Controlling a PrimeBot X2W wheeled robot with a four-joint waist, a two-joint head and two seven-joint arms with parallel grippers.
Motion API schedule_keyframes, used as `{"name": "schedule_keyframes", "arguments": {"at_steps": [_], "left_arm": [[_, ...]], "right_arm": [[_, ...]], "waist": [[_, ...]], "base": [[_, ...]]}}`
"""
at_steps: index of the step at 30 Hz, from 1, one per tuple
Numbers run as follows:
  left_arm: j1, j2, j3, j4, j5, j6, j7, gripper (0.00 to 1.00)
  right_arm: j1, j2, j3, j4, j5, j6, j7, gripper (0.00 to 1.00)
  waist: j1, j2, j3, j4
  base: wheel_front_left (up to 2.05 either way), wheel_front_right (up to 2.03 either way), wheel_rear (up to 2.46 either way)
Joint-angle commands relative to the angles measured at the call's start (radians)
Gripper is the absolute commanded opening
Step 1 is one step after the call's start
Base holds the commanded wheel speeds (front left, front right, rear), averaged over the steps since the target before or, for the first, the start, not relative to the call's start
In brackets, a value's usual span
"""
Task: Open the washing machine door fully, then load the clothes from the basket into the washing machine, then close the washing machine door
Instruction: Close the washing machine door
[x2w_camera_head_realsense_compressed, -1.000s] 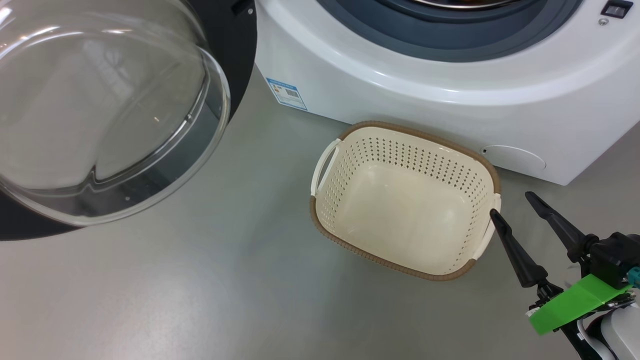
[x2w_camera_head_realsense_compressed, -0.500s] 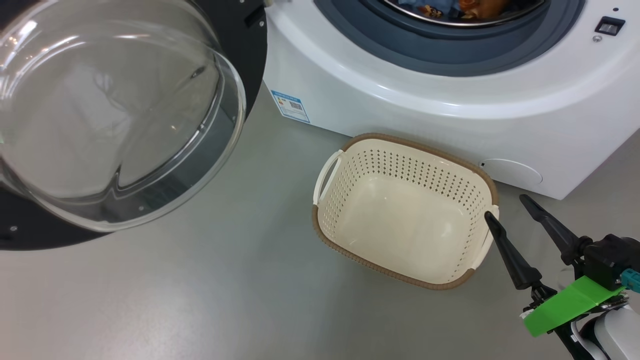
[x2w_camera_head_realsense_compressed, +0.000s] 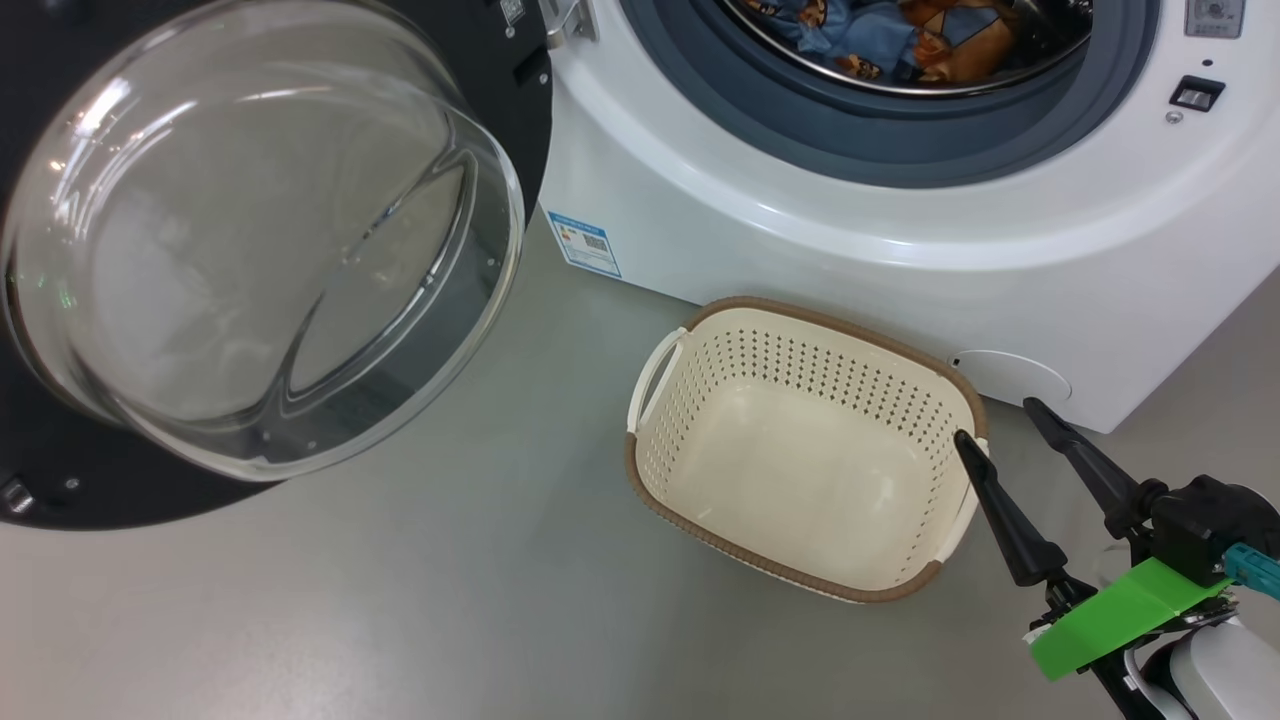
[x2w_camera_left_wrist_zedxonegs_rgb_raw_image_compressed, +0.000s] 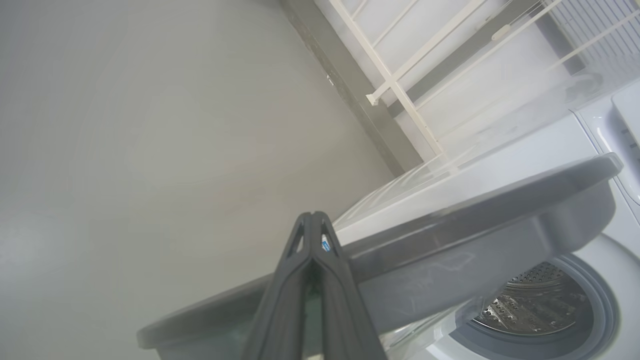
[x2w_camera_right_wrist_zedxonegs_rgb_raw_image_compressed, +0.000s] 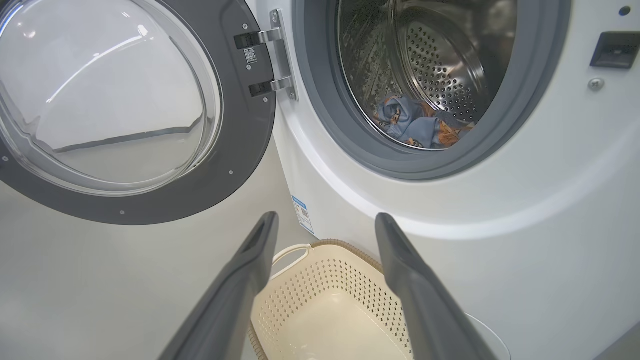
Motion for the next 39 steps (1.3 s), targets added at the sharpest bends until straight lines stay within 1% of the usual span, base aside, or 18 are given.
{"name": "schedule_keyframes", "arguments": {"at_steps": [1,9,14,23,30,39], "left_arm": [[0.019,0.050,0.008,-0.044,-0.012,0.003,0.036,0.00],[0.046,0.063,0.008,-0.097,-0.037,0.017,0.109,0.00],[0.062,0.080,0.005,-0.136,-0.047,0.016,0.153,0.00],[0.073,0.095,-0.002,-0.180,-0.078,0.014,0.236,0.00],[0.082,0.093,-0.014,-0.203,-0.107,0.004,0.304,0.00],[0.093,0.072,-0.045,-0.257,-0.136,-0.008,0.377,0.00]], "right_arm": [[0.011,-0.002,0.016,-0.018,-0.003,0.004,-0.008,1.00],[0.016,0.016,0.014,-0.014,-0.004,0.004,-0.008,1.00],[0.018,0.028,0.008,-0.012,-0.005,0.004,-0.008,1.00],[0.023,0.043,-0.004,-0.008,-0.006,0.004,-0.008,1.00],[0.028,0.052,-0.012,-0.008,-0.007,0.004,-0.008,1.00],[0.047,0.060,-0.032,-0.006,-0.007,0.004,-0.008,1.00]], "waist": [[0.0000,0.0000,-0.011,-0.003],[0.0000,0.0000,-0.034,-0.010],[0.0000,0.0000,-0.049,-0.016],[0.0000,0.0000,-0.068,-0.021],[0.0000,0.0000,-0.080,-0.029],[0.0000,0.0000,-0.107,-0.036]], "base": [[0.00,0.00,0.00],[0.00,0.00,0.00],[0.00,0.00,0.00],[0.00,0.00,0.00],[0.00,0.00,0.00],[0.00,0.00,0.00]]}}
